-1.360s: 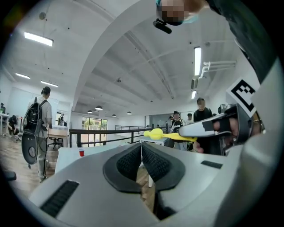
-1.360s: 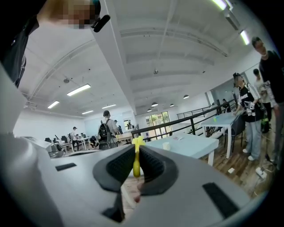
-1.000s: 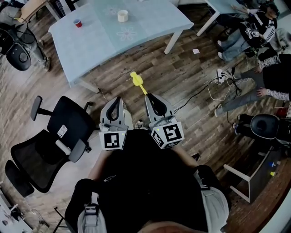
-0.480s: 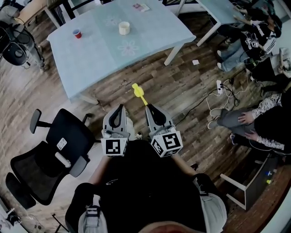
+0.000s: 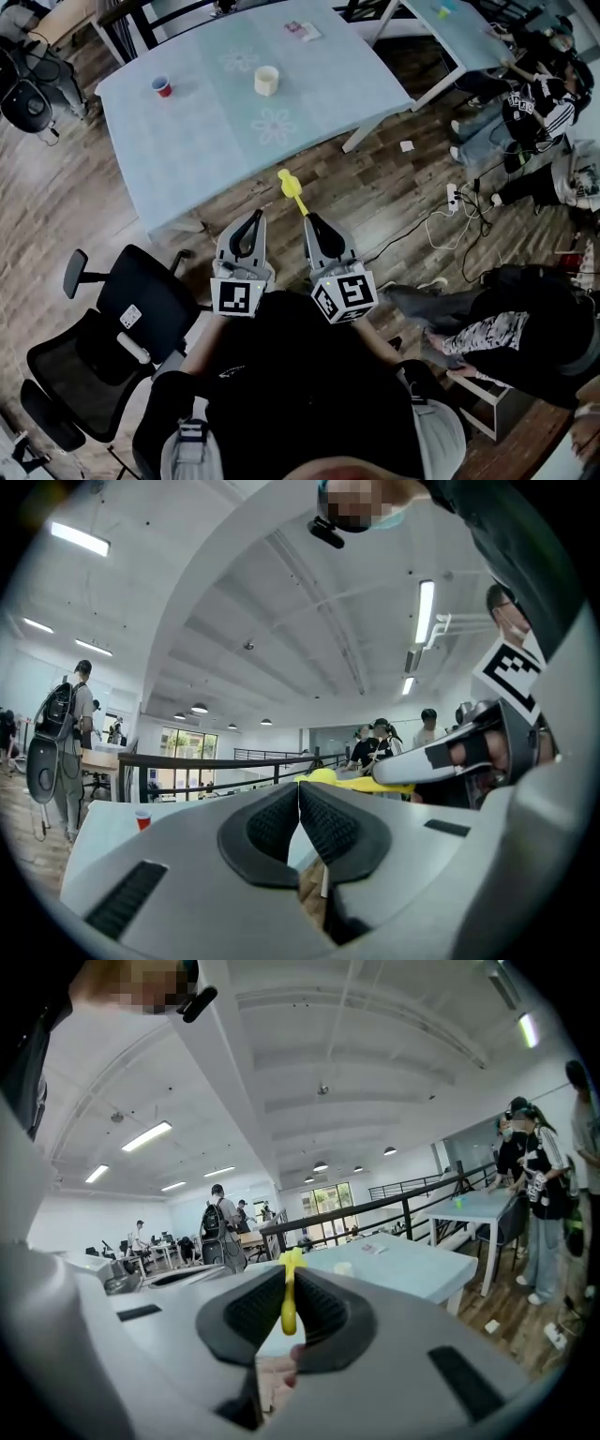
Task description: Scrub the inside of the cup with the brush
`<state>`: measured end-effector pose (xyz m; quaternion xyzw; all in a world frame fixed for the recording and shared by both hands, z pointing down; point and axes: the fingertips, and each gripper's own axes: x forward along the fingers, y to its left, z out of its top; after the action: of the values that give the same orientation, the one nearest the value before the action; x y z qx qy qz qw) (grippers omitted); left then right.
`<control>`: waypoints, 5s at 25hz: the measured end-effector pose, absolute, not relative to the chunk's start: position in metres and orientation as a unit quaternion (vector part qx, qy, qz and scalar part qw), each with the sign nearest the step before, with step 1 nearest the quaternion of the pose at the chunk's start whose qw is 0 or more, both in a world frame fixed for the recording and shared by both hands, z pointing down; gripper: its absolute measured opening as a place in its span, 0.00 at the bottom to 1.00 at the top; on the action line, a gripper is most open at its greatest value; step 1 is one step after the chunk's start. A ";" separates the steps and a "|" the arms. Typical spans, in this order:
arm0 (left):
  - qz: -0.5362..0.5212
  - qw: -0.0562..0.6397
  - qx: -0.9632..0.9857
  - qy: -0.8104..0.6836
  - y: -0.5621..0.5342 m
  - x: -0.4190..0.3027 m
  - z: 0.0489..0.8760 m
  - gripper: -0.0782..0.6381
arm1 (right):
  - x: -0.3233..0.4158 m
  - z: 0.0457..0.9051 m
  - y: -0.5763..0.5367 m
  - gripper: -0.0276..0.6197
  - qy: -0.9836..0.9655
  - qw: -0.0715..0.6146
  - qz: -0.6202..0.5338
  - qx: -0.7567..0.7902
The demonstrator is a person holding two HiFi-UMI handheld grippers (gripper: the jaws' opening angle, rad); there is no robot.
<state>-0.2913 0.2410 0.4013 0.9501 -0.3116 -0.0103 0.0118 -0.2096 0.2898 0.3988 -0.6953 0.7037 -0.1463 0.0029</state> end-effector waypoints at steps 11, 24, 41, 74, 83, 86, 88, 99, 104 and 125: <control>-0.001 0.004 0.958 -0.288 0.147 -0.281 0.404 0.13 | -0.200 0.392 0.210 0.10 0.682 0.000 -0.134 -0.719; 0.010 0.026 0.956 -0.293 0.132 -0.274 0.418 0.13 | -0.193 0.402 0.182 0.10 0.688 -0.016 -0.141 -0.711; -0.008 0.013 0.937 -0.350 0.067 -0.163 0.406 0.13 | -0.081 0.403 0.107 0.10 0.733 -0.019 -0.139 -0.665; 0.049 0.052 0.905 -0.419 -0.071 -0.079 0.468 0.14 | 0.026 0.428 -0.025 0.10 0.753 -0.058 -0.187 -0.628; 0.060 0.033 0.914 -0.401 -0.131 -0.081 0.496 0.44 | 0.014 0.431 -0.064 0.10 0.747 -0.089 -0.197 -0.629; 0.065 0.044 0.916 -0.394 -0.145 -0.082 0.513 0.51 | 0.008 0.434 -0.072 0.10 0.745 -0.097 -0.201 -0.629; 0.078 0.053 0.913 -0.396 -0.153 -0.084 0.531 0.55 | 0.006 0.440 -0.075 0.10 0.741 -0.105 -0.204 -0.631; 0.182 0.118 0.879 -0.425 -0.187 -0.071 0.659 0.66 | 0.004 0.454 -0.080 0.10 0.701 -0.124 -0.230 -0.663; 0.183 0.113 0.870 -0.444 -0.198 -0.063 0.674 0.66 | 0.005 0.460 -0.074 0.10 0.688 -0.137 -0.240 -0.671; 0.176 0.093 0.877 -0.437 -0.220 -0.049 0.702 0.67 | 0.011 0.465 -0.073 0.10 0.680 -0.139 -0.243 -0.678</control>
<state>-0.0486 -0.2201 0.7022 0.8773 -0.4367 0.1761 0.0927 0.0113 -0.0733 0.4647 -0.6777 0.6797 -0.2433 -0.1395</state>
